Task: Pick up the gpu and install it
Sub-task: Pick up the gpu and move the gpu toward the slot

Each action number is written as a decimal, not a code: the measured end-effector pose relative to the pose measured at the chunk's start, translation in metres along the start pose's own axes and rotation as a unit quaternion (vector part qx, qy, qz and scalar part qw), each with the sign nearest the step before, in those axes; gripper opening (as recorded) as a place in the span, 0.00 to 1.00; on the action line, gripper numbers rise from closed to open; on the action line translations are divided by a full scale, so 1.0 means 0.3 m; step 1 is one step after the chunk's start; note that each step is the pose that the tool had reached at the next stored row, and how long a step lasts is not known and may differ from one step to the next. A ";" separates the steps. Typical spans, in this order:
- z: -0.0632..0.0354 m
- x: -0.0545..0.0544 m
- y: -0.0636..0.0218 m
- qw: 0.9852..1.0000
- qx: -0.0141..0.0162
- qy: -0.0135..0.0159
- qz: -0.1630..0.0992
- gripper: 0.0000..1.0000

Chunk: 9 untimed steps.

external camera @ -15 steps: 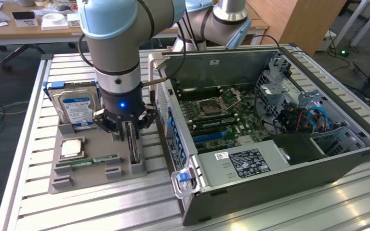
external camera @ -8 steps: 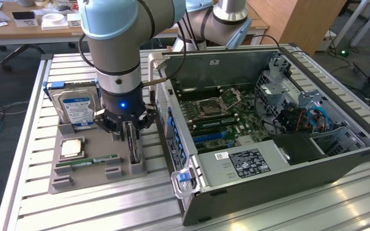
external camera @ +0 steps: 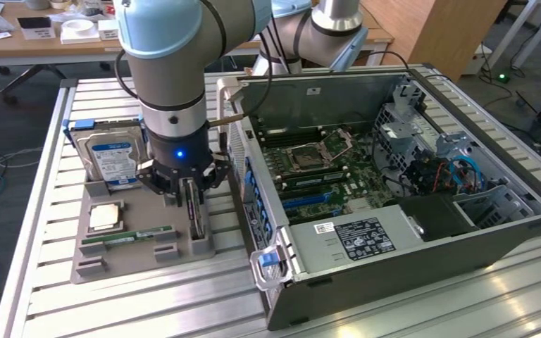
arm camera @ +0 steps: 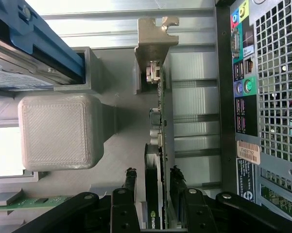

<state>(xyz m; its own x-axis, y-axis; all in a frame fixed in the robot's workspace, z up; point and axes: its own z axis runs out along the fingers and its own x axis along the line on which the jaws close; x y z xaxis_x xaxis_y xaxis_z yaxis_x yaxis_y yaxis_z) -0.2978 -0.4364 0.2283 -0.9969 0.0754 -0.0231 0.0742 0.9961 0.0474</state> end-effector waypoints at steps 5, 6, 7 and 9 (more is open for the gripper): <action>0.000 0.000 0.000 1.000 0.000 0.000 0.000 0.42; 0.000 0.000 0.000 1.000 0.000 0.000 0.000 0.42; 0.000 0.000 0.000 1.000 0.000 0.000 0.000 0.42; 0.000 0.000 0.000 1.000 0.000 0.000 0.000 0.42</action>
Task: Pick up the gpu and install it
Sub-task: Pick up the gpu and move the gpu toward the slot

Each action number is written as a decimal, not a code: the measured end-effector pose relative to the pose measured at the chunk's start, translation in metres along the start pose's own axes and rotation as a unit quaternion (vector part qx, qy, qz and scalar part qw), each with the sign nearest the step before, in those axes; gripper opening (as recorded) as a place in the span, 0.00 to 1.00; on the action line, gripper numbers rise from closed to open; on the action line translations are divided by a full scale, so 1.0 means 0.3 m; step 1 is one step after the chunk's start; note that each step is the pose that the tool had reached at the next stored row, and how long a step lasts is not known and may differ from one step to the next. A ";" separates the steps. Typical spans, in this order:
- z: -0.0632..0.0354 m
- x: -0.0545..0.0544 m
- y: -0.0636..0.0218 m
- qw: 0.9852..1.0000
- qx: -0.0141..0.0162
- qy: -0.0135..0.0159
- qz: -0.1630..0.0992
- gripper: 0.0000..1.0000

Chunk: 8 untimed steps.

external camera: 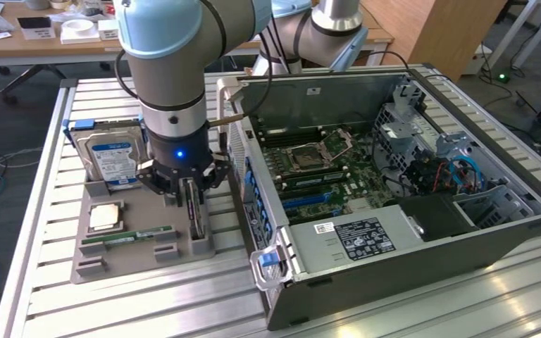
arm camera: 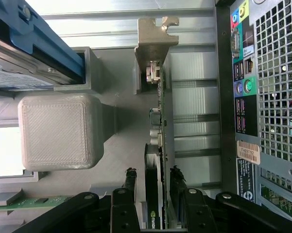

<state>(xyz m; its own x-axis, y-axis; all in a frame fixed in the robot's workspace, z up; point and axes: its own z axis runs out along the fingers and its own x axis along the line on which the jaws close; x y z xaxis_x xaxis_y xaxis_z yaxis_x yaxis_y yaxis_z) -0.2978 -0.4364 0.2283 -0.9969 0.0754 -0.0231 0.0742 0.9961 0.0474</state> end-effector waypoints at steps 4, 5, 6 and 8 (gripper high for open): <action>0.000 0.000 0.000 1.000 0.000 0.000 0.000 0.34; 0.000 0.000 0.000 1.000 0.000 0.000 0.000 0.27; 0.000 0.000 0.000 1.000 0.000 0.000 0.000 0.26; 0.000 0.000 0.000 1.000 0.000 0.000 0.000 0.26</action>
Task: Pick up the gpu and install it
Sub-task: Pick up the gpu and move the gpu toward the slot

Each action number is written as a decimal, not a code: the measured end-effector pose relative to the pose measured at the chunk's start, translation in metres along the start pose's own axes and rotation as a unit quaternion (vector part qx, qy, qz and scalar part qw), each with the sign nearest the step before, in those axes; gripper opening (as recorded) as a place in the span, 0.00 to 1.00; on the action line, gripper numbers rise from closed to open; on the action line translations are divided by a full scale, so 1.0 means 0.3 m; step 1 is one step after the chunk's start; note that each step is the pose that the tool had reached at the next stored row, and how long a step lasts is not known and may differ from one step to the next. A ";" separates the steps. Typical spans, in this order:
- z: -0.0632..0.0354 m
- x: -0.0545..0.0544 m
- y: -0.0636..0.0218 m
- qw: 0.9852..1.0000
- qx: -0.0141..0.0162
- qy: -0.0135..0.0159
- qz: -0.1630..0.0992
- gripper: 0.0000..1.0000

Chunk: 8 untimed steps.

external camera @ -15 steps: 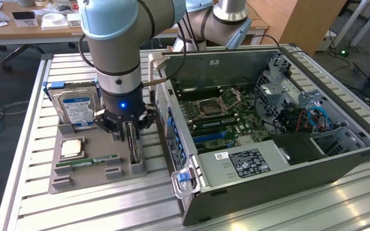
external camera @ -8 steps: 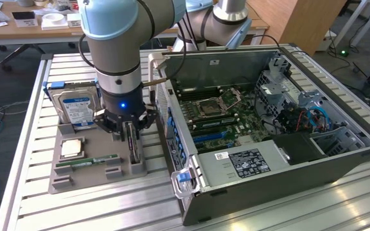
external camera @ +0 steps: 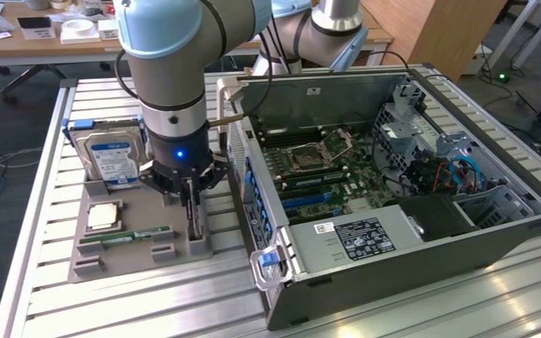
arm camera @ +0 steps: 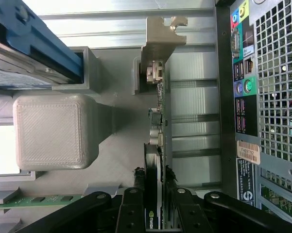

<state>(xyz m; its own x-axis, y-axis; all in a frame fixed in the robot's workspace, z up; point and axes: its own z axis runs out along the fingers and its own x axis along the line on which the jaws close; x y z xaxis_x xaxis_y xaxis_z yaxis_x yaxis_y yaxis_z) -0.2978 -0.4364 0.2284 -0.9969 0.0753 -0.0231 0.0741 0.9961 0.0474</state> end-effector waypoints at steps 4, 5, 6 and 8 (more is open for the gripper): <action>0.000 0.000 0.000 1.000 0.000 0.000 0.000 0.26; 0.000 0.000 0.000 1.000 0.000 0.000 0.000 0.26; 0.000 0.000 0.000 1.000 0.000 0.000 0.000 0.26; 0.000 0.000 0.000 1.000 0.000 0.000 0.000 0.26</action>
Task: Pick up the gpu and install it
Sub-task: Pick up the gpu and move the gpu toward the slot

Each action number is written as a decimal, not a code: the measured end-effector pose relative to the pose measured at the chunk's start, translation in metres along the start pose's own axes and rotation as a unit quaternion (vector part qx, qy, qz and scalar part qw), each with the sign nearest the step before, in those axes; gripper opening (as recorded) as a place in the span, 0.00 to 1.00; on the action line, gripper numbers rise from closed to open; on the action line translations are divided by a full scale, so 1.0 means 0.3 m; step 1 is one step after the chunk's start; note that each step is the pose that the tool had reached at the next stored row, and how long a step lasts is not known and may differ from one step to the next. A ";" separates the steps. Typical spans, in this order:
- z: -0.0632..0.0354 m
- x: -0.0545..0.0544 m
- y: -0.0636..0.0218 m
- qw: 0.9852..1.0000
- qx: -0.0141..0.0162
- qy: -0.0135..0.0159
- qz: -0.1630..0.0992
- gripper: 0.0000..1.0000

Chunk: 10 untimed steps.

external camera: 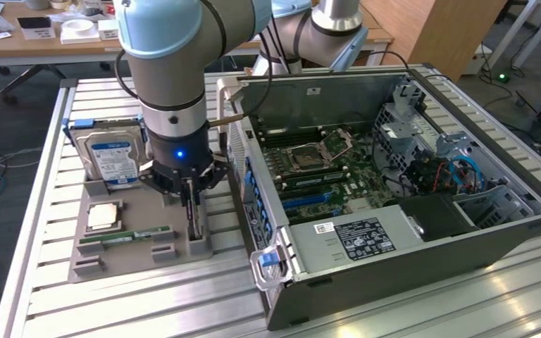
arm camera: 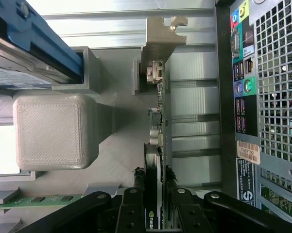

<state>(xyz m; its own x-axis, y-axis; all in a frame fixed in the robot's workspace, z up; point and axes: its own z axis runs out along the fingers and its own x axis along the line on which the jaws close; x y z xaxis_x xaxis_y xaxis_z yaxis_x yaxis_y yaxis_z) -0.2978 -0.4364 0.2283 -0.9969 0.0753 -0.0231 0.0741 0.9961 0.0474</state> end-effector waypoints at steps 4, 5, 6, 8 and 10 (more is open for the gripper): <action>0.000 0.000 0.000 1.000 0.000 0.000 0.000 0.26; 0.000 0.000 0.000 1.000 0.000 0.000 -0.001 0.26; 0.000 0.000 0.000 1.000 0.000 0.001 -0.002 0.26; 0.000 0.000 0.000 1.000 0.000 0.001 -0.005 0.26; 0.000 0.000 0.000 1.000 0.001 0.001 -0.006 0.26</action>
<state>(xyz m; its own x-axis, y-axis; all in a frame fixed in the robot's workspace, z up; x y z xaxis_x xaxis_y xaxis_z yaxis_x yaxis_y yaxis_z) -0.2977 -0.4364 0.2283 -0.9977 0.0638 -0.0217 0.0627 0.9970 0.0461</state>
